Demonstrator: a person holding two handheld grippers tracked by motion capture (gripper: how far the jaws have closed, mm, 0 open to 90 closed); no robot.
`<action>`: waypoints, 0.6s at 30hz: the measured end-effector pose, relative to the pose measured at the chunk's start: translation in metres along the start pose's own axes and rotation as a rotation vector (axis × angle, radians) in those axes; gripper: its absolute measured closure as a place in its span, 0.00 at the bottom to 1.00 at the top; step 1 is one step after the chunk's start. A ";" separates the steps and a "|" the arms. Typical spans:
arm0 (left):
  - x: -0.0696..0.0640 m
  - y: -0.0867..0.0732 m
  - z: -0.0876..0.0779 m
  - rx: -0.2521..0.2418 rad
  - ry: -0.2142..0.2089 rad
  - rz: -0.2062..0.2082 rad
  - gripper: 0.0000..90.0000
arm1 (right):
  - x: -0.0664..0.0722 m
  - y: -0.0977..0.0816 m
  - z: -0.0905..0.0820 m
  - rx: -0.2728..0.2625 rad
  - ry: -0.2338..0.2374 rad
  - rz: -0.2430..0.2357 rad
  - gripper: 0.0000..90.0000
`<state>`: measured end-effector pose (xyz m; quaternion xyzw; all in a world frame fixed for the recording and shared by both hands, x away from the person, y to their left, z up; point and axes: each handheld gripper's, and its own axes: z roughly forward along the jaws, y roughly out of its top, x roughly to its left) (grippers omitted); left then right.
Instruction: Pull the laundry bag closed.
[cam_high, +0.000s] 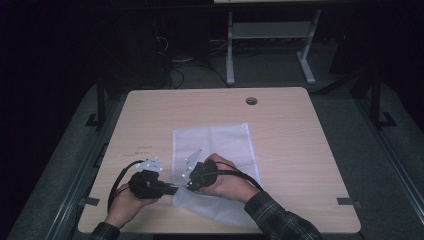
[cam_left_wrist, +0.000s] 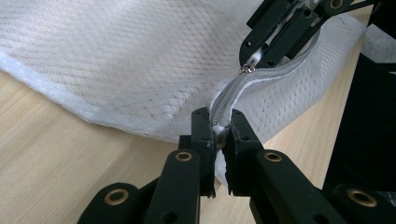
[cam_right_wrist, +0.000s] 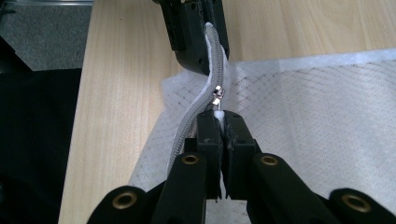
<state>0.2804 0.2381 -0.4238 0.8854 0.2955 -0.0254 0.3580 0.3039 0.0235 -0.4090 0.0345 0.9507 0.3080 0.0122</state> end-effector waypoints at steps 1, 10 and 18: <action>0.000 0.000 0.000 0.003 0.004 0.000 0.92 | 0.000 0.000 0.000 0.000 0.000 0.002 0.96; 0.005 -0.002 -0.004 -0.017 0.003 -0.026 0.92 | -0.002 -0.005 -0.004 -0.008 -0.004 0.006 0.96; 0.005 -0.003 -0.005 -0.018 -0.002 -0.032 0.92 | -0.002 -0.007 -0.006 -0.017 -0.005 0.014 0.96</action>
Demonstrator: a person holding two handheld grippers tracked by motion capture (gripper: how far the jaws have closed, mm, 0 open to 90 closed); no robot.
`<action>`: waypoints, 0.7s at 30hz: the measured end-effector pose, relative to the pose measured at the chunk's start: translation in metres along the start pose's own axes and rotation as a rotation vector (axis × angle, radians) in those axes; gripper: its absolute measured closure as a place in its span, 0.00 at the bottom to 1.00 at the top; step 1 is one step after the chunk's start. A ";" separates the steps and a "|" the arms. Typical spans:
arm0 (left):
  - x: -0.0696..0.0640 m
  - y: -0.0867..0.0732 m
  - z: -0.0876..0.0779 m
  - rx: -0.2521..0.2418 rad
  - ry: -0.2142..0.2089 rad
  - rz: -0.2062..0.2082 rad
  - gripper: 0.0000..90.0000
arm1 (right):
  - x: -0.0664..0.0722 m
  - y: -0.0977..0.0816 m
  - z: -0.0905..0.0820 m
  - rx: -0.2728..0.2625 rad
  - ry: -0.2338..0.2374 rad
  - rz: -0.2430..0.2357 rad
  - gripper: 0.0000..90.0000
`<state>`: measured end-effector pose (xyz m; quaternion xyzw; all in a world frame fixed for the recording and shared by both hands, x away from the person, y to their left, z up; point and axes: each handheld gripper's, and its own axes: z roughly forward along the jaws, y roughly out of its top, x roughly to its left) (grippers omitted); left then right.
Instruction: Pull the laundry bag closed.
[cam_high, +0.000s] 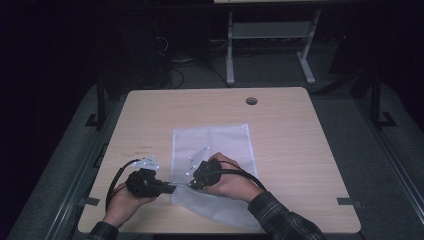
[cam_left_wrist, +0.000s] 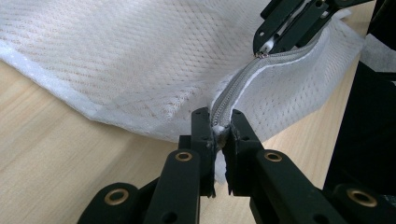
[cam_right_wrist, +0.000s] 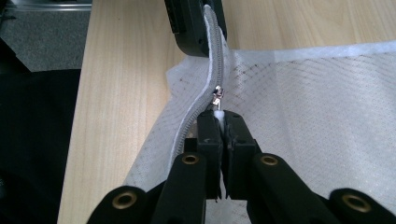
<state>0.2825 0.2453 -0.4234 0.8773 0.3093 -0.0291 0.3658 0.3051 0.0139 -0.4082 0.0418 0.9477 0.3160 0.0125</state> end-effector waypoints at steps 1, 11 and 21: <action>0.000 0.000 0.000 0.000 -0.001 0.000 0.92 | 0.000 0.000 0.000 -0.001 0.000 -0.001 0.96; 0.002 -0.001 -0.002 0.003 -0.004 -0.017 0.92 | 0.000 -0.004 -0.002 -0.002 -0.002 0.002 0.96; 0.004 -0.002 -0.002 0.007 -0.004 -0.035 0.93 | 0.001 -0.006 -0.004 -0.006 -0.002 0.003 0.96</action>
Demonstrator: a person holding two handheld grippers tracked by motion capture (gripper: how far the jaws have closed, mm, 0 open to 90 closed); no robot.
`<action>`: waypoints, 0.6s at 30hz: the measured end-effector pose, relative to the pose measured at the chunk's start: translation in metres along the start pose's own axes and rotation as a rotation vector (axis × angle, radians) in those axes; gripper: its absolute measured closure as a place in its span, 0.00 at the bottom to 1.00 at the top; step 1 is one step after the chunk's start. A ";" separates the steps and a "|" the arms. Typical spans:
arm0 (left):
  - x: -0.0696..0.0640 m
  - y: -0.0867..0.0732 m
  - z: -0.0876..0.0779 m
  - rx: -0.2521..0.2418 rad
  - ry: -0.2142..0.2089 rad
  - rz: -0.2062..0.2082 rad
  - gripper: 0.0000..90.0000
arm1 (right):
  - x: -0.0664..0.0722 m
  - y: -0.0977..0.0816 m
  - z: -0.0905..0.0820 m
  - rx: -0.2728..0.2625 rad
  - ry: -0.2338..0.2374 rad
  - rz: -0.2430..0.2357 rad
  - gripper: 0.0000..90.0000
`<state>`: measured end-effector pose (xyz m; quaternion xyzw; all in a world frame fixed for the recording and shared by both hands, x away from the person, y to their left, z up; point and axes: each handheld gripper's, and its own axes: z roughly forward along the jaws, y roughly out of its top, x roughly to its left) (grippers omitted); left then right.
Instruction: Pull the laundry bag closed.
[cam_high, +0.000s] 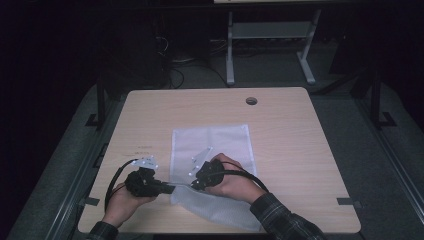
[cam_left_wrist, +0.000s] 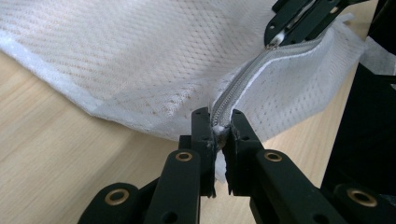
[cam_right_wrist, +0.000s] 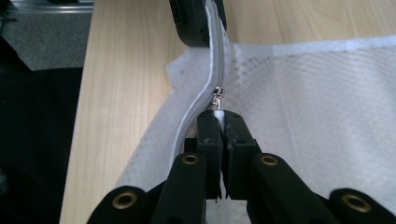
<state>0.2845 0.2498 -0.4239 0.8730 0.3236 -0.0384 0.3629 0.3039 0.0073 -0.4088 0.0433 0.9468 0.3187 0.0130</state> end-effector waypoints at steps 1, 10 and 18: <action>0.001 0.000 -0.001 0.001 0.001 -0.003 0.93 | 0.000 -0.001 0.000 -0.003 0.002 0.004 0.96; 0.002 -0.002 -0.002 -0.007 0.001 -0.011 0.92 | -0.001 -0.006 -0.004 -0.009 -0.003 0.011 0.96; 0.003 -0.003 -0.002 -0.002 0.004 -0.013 0.92 | 0.000 -0.010 -0.007 -0.010 -0.004 0.011 0.96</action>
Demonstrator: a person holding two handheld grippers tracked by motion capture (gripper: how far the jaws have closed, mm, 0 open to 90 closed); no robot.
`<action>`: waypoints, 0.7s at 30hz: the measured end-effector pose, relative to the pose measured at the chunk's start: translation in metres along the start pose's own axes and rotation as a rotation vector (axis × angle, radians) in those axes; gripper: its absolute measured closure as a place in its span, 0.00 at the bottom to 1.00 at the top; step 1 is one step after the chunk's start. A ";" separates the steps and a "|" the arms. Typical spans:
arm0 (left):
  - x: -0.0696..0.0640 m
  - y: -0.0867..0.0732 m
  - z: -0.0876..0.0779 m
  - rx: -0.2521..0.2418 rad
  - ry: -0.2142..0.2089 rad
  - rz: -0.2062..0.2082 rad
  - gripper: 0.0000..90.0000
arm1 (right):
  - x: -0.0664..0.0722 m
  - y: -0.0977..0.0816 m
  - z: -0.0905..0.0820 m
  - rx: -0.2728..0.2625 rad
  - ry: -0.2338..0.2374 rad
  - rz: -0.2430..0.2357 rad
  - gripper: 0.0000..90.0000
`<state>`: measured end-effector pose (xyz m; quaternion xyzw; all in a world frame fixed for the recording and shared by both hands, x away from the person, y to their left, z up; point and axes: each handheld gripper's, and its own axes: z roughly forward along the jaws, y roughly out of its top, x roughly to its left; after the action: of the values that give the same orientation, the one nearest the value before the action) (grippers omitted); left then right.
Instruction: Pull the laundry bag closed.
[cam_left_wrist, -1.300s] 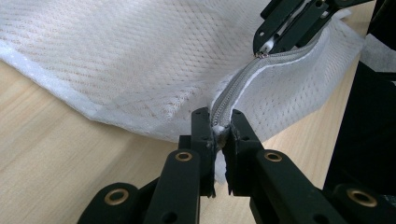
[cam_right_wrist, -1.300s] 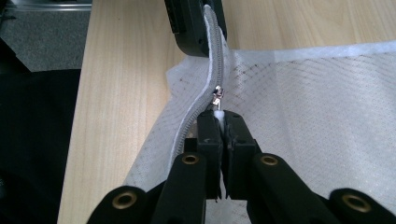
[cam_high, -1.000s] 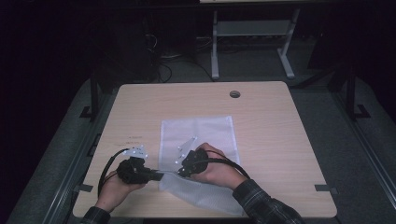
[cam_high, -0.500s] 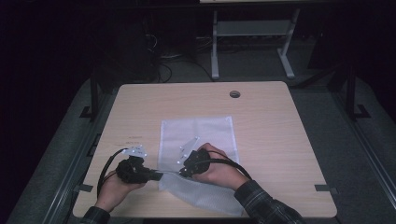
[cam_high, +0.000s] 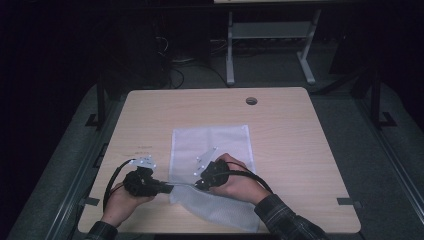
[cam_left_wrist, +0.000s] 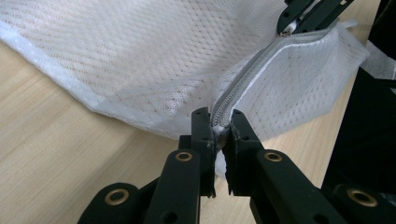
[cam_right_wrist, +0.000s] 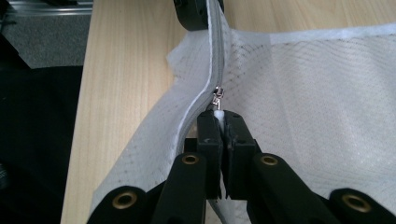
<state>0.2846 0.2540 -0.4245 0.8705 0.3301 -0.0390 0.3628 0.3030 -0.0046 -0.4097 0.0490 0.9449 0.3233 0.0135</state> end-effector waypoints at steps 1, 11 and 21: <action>0.000 0.000 0.000 -0.001 0.000 -0.002 0.92 | 0.000 -0.001 0.000 -0.003 0.001 0.003 0.96; 0.002 -0.002 -0.002 -0.008 0.008 -0.014 0.92 | -0.002 -0.011 -0.004 -0.017 -0.003 0.024 0.96; 0.004 -0.004 -0.005 -0.010 0.010 -0.020 0.92 | -0.003 -0.017 -0.009 -0.015 -0.009 0.035 0.96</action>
<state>0.2841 0.2619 -0.4245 0.8657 0.3406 -0.0367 0.3650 0.3036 -0.0240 -0.4131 0.0670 0.9414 0.3304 0.0123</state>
